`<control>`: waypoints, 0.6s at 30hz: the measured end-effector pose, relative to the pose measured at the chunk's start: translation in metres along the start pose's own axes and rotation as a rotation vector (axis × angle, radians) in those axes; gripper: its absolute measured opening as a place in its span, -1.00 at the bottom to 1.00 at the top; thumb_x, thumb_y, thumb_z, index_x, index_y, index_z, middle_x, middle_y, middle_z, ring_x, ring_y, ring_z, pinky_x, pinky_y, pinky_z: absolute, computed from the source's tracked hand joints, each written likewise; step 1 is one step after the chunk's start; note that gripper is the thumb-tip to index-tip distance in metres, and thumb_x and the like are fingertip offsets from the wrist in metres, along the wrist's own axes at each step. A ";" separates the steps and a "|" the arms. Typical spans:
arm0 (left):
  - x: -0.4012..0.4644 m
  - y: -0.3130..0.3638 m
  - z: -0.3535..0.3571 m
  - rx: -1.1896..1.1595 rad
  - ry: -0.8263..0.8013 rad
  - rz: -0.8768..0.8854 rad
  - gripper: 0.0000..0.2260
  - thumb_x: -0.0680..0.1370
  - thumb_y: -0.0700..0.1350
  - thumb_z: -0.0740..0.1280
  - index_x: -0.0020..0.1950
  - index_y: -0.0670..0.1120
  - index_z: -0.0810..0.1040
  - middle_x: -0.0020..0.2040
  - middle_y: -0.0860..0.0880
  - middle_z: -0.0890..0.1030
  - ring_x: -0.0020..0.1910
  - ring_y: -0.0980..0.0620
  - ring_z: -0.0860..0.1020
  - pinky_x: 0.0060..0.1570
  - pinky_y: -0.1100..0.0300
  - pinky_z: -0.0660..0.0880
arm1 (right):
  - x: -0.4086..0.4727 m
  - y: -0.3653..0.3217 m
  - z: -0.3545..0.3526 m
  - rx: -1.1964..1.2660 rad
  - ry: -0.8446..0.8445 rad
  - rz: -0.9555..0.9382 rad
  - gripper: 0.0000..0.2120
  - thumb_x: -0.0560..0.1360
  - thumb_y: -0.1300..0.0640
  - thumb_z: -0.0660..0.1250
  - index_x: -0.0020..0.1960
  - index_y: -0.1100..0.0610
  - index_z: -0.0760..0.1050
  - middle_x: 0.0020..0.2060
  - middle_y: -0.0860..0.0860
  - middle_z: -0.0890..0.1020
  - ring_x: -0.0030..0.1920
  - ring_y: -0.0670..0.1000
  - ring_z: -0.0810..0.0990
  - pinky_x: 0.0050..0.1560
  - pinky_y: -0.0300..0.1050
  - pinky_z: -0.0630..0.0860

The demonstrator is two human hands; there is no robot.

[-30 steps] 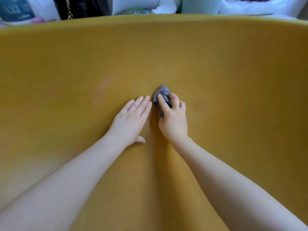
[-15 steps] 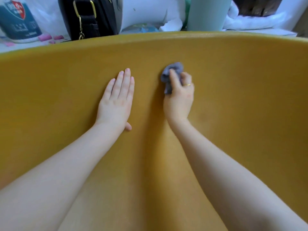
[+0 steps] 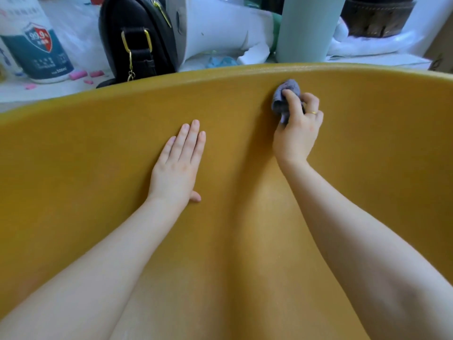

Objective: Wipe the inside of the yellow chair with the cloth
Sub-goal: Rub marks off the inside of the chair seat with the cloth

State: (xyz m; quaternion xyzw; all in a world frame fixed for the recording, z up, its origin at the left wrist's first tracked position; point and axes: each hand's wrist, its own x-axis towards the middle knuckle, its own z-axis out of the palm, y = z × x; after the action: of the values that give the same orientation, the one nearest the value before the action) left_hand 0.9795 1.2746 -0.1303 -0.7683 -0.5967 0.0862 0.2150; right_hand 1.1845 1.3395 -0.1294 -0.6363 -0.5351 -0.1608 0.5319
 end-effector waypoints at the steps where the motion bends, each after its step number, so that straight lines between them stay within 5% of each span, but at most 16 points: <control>1: 0.001 0.000 0.000 -0.003 0.001 0.000 0.20 0.31 0.29 0.40 0.44 -0.21 -0.44 0.47 -0.19 -0.39 0.49 -0.13 -0.29 0.43 0.07 -0.25 | 0.001 -0.004 0.001 0.007 0.011 0.035 -0.55 0.32 0.41 0.22 0.14 0.14 0.58 0.09 0.20 0.55 -0.16 0.28 0.47 -0.17 -0.14 0.36; 6: 0.002 0.000 0.003 -0.027 0.008 0.001 0.18 0.32 0.26 0.41 0.46 -0.18 -0.42 0.48 -0.18 -0.39 0.49 -0.13 -0.30 0.43 0.07 -0.25 | -0.026 -0.044 0.016 0.102 -0.047 0.035 -0.53 0.28 0.36 0.23 0.16 0.15 0.57 0.10 0.21 0.55 -0.19 0.25 0.48 -0.20 -0.10 0.40; 12: 0.001 0.001 0.002 -0.025 0.032 -0.005 0.15 0.31 0.26 0.42 0.50 -0.16 -0.35 0.49 -0.18 -0.36 0.49 -0.12 -0.28 0.44 0.07 -0.25 | -0.056 -0.046 0.012 0.093 -0.283 -0.511 -0.64 0.37 0.23 0.16 0.05 0.12 0.63 0.00 0.18 0.62 -0.26 0.17 0.51 -0.37 -0.12 0.48; 15: 0.002 0.002 0.003 -0.021 0.012 -0.013 0.17 0.31 0.27 0.41 0.47 -0.18 -0.41 0.48 -0.18 -0.39 0.49 -0.13 -0.29 0.43 0.07 -0.26 | -0.028 -0.027 0.010 0.053 -0.178 -0.588 -0.66 0.37 0.25 0.20 0.05 0.11 0.64 -0.02 0.19 0.62 -0.28 0.18 0.52 -0.35 -0.07 0.50; 18: 0.004 0.003 0.006 0.003 0.000 -0.017 0.20 0.33 0.30 0.37 0.35 -0.20 -0.56 0.46 -0.19 -0.42 0.48 -0.14 -0.33 0.40 0.05 -0.30 | 0.008 -0.005 0.010 -0.006 0.039 -0.400 -0.62 0.36 0.28 0.20 0.08 0.08 0.62 0.01 0.19 0.61 -0.23 0.19 0.50 -0.27 -0.07 0.46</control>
State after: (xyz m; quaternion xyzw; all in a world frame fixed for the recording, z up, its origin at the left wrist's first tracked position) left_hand 0.9808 1.2792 -0.1361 -0.7628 -0.6031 0.0855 0.2170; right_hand 1.1801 1.3511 -0.1246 -0.5159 -0.6398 -0.2772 0.4977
